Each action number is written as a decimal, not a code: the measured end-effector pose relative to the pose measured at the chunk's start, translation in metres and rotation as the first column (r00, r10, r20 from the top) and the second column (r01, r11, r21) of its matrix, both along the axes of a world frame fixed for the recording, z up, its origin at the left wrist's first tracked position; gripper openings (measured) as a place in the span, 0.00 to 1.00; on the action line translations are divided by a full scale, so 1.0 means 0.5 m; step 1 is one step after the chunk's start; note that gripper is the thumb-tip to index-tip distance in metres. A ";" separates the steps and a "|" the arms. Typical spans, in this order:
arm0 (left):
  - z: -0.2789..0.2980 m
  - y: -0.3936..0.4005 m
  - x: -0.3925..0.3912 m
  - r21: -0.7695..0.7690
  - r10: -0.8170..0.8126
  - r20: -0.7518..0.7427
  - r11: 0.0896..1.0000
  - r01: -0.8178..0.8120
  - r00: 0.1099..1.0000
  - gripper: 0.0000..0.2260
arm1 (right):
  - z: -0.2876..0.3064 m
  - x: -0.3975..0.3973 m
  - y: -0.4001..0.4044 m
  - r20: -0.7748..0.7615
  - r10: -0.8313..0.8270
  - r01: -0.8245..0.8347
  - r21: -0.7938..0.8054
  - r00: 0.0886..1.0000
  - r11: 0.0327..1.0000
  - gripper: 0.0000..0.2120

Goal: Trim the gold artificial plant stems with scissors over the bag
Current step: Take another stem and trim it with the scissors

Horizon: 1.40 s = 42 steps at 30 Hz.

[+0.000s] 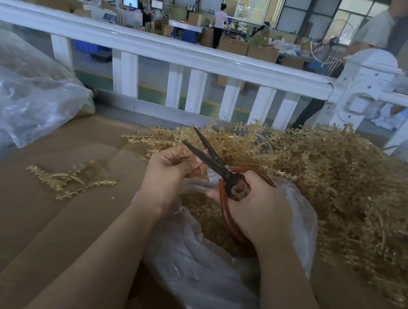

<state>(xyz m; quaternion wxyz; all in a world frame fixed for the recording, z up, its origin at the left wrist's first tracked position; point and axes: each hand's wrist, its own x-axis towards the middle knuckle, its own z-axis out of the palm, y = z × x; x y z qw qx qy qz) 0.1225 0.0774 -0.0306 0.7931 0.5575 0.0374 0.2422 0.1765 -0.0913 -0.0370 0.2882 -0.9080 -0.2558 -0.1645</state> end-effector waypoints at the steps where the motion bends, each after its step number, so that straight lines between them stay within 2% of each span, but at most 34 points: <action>1: 0.000 0.000 0.000 -0.008 -0.001 0.009 1.000 0.001 1.000 0.09 | 0.000 0.000 0.000 0.009 -0.007 0.007 -0.002 1.000 1.000 0.23; 4: 0.001 -0.001 -0.004 0.002 0.001 0.038 1.000 -0.001 0.999 0.10 | -0.001 0.000 0.002 0.017 -0.018 0.018 0.002 1.000 1.000 0.24; 8: 0.004 -0.002 -0.004 -0.036 0.003 0.041 0.999 -0.001 0.999 0.06 | 0.000 -0.001 0.003 0.031 0.005 -0.005 0.018 1.000 1.000 0.22; 15: 0.008 -0.008 -0.006 -0.035 0.004 0.061 0.999 -0.002 0.998 0.06 | -0.008 0.010 0.002 0.035 -0.005 0.004 0.020 0.999 1.000 0.27; 19: 0.005 -0.004 -0.002 -0.024 0.025 0.038 0.999 -0.024 0.999 0.06 | -0.009 0.012 0.003 0.030 0.011 -0.013 0.043 0.999 0.999 0.26; 23: -0.003 0.006 0.007 0.011 0.074 -0.047 0.997 -0.073 0.996 0.07 | -0.010 0.008 0.003 -0.026 0.064 -0.061 0.121 0.998 0.991 0.23; 27: 0.000 0.006 0.011 -0.094 0.087 -0.120 0.991 -0.099 0.989 0.11 | -0.013 0.009 0.005 -0.058 0.101 -0.091 0.151 0.993 0.984 0.23; 30: 0.004 0.003 0.011 -0.139 0.077 -0.164 0.985 -0.101 0.983 0.10 | -0.012 0.010 0.008 -0.102 0.121 -0.104 0.158 0.987 0.982 0.21; 33: 0.008 -0.002 0.010 -0.192 0.068 -0.192 0.976 -0.106 0.979 0.07 | -0.009 0.011 0.008 -0.156 0.129 -0.103 0.165 0.979 0.981 0.12; 37: 0.008 0.003 0.012 -0.297 0.105 -0.227 0.939 -0.172 0.968 0.08 | -0.010 0.009 0.006 -0.142 0.166 -0.145 0.148 0.976 0.978 0.16; 42: 0.004 0.013 0.017 -0.396 0.085 -0.250 0.900 -0.182 0.965 0.06 | -0.012 0.013 0.003 -0.151 0.164 -0.141 0.149 0.975 0.979 0.13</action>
